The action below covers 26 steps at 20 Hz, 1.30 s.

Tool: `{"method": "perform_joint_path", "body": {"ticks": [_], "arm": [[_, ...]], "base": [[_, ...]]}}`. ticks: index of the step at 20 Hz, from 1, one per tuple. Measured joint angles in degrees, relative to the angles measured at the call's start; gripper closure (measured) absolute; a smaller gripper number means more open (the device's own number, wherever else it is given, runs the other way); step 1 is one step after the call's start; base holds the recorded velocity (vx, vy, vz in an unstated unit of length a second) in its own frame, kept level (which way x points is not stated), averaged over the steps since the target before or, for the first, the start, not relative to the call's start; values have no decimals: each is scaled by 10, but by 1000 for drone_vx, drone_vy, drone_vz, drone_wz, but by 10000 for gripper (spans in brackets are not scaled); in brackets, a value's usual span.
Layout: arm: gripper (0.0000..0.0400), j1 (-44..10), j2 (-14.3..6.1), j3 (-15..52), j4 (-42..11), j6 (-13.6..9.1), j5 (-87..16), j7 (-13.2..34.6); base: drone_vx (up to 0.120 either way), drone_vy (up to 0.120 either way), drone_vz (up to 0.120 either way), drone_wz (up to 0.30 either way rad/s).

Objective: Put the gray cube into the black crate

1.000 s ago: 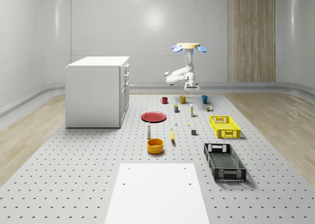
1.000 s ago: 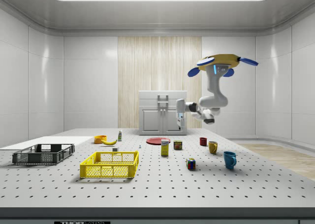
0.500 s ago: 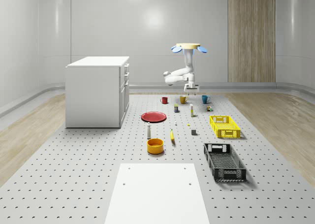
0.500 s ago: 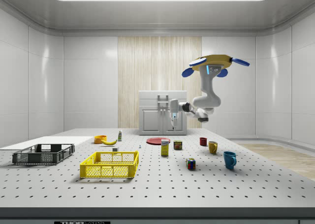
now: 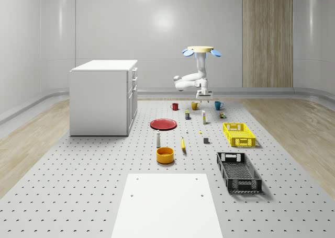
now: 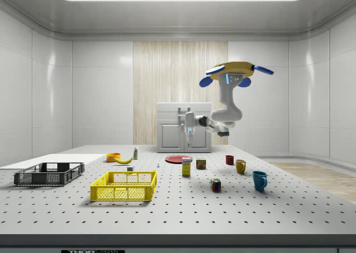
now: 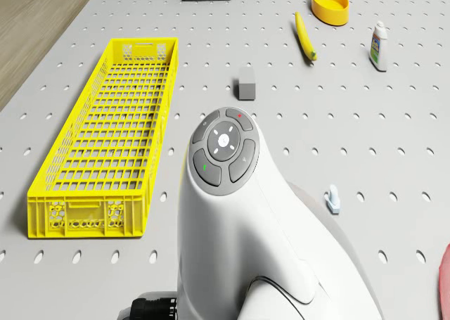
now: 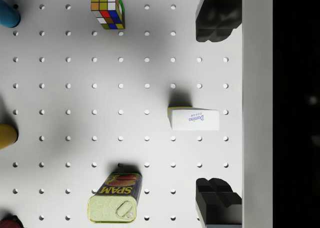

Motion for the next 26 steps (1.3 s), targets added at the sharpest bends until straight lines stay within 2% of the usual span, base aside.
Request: {"method": "perform_joint_path", "body": {"ticks": [19, 22, 26], "arm": [[0, -11, -41, 10, 2, 38, 20, 10], [0, -13, -47, 11, 3, 44, 22, 12], [0, -15, -55, 13, 3, 51, 26, 14]], "base": [[120, 0, 0, 0], [120, 0, -120, 0], [120, 0, -10, 0]]}}
